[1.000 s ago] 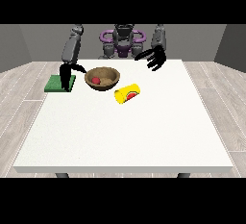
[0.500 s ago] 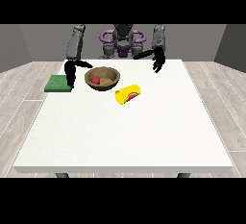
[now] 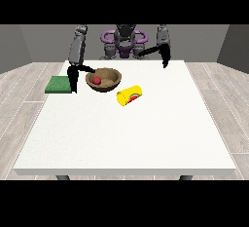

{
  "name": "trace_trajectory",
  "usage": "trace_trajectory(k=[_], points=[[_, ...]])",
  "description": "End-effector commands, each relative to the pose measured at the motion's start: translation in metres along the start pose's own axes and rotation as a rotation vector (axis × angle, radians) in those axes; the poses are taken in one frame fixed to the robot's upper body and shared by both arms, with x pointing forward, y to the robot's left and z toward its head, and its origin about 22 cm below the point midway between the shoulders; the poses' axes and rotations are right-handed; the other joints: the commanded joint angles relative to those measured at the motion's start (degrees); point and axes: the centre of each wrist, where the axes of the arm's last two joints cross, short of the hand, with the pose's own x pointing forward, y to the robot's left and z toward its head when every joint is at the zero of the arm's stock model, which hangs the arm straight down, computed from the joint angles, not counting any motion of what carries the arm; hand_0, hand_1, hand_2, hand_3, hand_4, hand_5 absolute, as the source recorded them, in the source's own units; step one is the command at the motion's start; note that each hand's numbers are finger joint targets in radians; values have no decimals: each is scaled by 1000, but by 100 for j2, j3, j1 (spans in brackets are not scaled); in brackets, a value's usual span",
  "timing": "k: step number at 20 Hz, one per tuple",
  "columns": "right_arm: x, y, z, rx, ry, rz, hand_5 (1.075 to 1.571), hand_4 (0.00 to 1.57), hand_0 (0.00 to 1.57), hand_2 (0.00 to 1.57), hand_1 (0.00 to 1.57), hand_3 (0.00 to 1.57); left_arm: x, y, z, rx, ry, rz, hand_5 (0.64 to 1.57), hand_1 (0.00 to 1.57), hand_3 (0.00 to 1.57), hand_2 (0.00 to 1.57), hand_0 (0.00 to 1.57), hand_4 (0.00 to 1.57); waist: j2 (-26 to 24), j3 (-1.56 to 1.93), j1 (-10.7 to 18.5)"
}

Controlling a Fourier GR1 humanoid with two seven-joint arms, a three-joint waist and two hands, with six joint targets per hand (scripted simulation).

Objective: Pick the cup and pour the ball into the bowl, then pick the bowl and place it on the pad

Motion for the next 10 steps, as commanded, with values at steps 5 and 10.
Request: trace_trajectory(k=[5,10], points=[[-13,9,2,-82,54,-64,1532,227,0,0,0,0,16,-11,2,-56,-31,8,1559,0,0,0,0,0,215,187,521],[-13,51,-14,-29,111,-83,1545,357,0,0,0,0,-6,-12,14,-24,52,4,1563,0,0,0,0,0,-225,179,130]])
